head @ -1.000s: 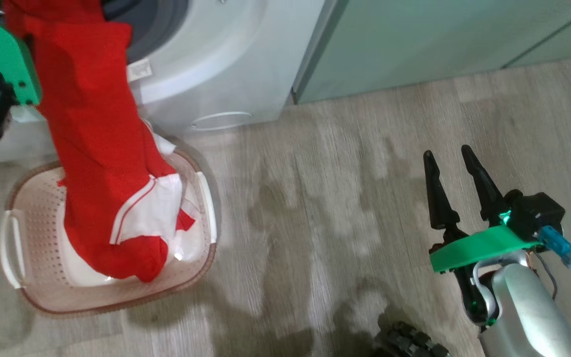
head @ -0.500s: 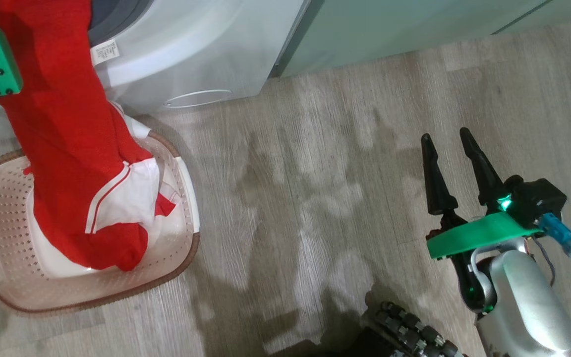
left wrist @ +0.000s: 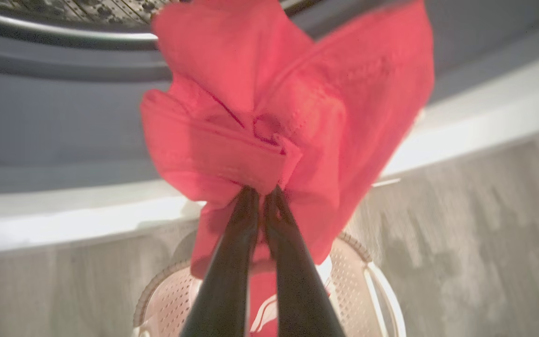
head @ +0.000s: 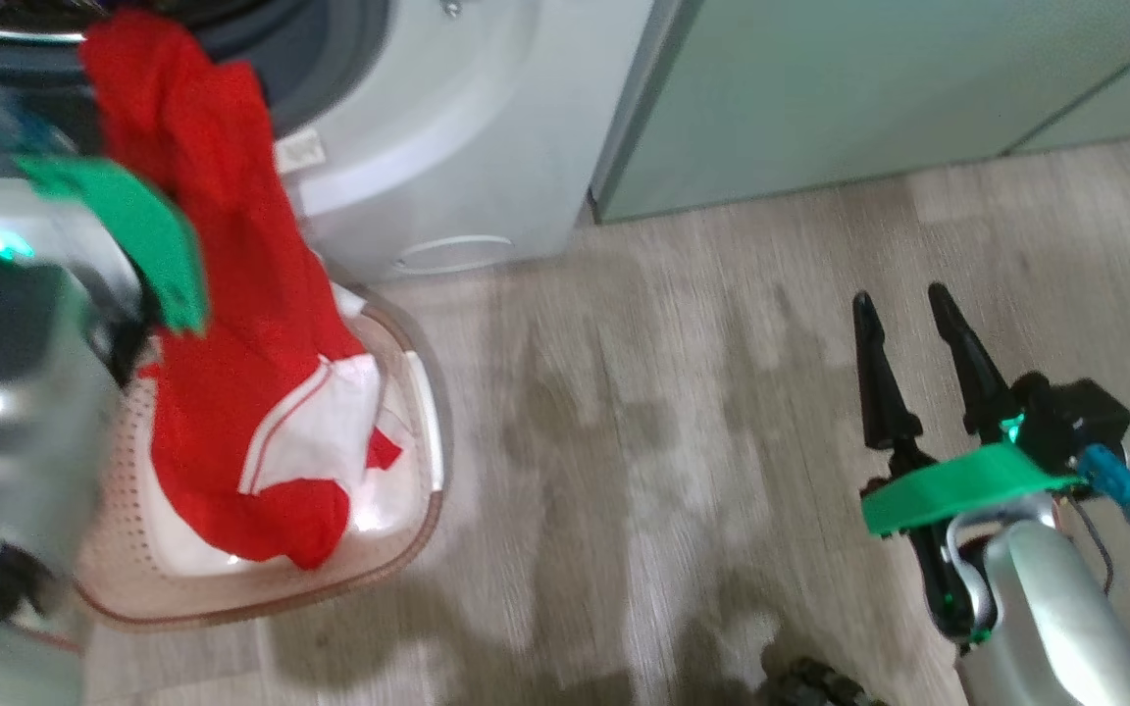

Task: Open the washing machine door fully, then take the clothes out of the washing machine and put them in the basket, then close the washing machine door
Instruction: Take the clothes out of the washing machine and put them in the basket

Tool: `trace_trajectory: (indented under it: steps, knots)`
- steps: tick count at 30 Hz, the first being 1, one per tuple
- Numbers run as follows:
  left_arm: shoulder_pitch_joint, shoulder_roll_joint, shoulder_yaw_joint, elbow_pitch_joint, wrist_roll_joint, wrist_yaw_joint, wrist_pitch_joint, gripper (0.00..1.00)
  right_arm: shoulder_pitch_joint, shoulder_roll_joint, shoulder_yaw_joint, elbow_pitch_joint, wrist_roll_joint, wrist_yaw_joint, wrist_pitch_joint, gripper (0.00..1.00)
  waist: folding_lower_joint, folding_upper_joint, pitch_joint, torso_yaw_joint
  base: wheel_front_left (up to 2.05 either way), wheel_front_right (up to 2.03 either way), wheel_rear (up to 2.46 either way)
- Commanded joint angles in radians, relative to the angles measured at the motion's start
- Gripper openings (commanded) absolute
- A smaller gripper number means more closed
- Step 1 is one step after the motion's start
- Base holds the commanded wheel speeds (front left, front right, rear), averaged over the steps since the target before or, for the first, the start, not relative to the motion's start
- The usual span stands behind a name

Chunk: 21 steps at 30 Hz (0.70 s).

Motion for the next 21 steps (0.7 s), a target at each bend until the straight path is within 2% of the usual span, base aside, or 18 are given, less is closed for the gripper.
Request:
trace_trajectory:
  steps: [1,6,13,21]
  knots:
    - [0.007,0.033,0.012,-0.011,0.010,-0.003,-0.008,0.00,0.027,-0.011,0.011,-0.022,-0.003,0.007,-0.006,1.00,0.0000,0.0000,-0.042,0.032,0.00,0.00,0.00]
    - [0.141,-0.027,-0.031,0.002,0.010,-0.011,-0.036,0.00,0.050,-0.021,0.013,-0.014,-0.001,0.007,-0.006,1.00,0.0000,0.0000,-0.099,0.066,0.00,0.00,0.00]
    - [0.290,-0.082,-0.066,0.043,-0.018,-0.015,0.005,0.00,0.055,-0.030,0.021,-0.014,0.003,0.007,-0.006,1.00,0.0000,0.0000,-0.112,0.083,0.00,0.00,0.00]
    - [0.356,-0.063,-0.057,0.101,-0.075,-0.016,0.122,0.00,0.030,-0.042,0.022,-0.027,0.007,0.007,-0.006,1.00,0.0000,0.0000,-0.034,0.056,0.00,0.00,0.00]
